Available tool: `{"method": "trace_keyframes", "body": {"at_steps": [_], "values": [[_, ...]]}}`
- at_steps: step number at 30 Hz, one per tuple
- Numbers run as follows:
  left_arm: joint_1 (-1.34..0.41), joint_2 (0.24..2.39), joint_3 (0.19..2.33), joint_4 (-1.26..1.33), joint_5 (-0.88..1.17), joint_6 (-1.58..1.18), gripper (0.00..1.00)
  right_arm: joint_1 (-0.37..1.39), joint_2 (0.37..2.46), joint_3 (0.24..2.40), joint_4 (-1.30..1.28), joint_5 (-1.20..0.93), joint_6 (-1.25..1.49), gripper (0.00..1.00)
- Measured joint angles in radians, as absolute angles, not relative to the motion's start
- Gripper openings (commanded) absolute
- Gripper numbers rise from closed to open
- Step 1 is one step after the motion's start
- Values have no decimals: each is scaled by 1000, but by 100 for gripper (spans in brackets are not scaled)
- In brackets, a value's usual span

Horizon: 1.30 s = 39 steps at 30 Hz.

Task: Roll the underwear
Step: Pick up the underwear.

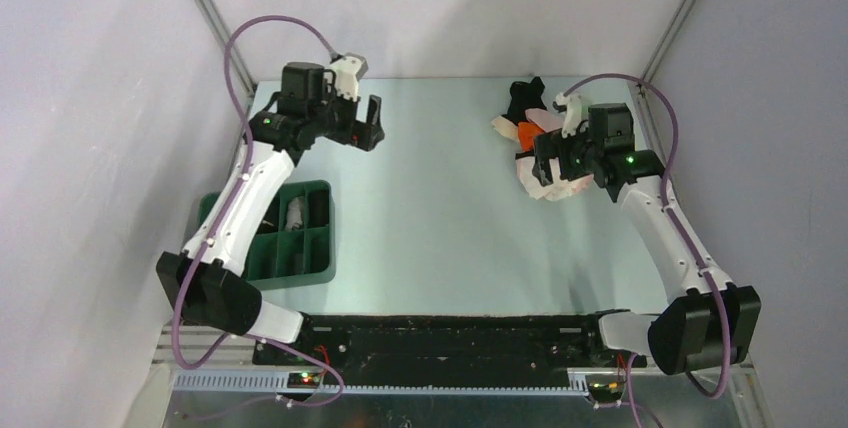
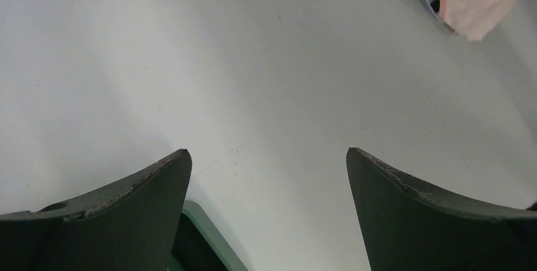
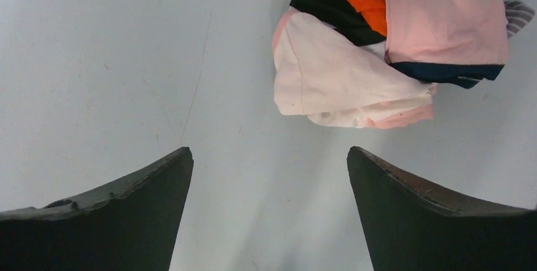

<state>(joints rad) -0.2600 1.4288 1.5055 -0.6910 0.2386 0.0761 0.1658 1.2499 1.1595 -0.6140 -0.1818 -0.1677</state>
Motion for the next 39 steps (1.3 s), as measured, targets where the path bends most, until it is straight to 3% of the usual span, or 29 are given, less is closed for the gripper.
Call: {"method": "trace_keyframes", "body": {"at_steps": [8, 12, 21, 30, 37, 39], "values": [[-358, 1458, 1418, -699, 249, 113, 97, 121, 1293, 1145, -638, -260, -321, 62], [-410, 1458, 1382, -706, 237, 144, 97, 115, 1400, 1143, -625, -241, -372, 65], [-463, 1449, 1379, -717, 205, 205, 98, 91, 1651, 1146, -564, -149, -425, 60], [-480, 1409, 1354, -729, 193, 245, 98, 83, 1757, 1174, -504, -94, -432, 62], [-490, 1407, 1350, -738, 194, 246, 99, 80, 1794, 1209, -469, -90, -395, 47], [-494, 1406, 1342, -744, 194, 248, 99, 75, 1809, 1234, -462, -92, -376, 34]]}}
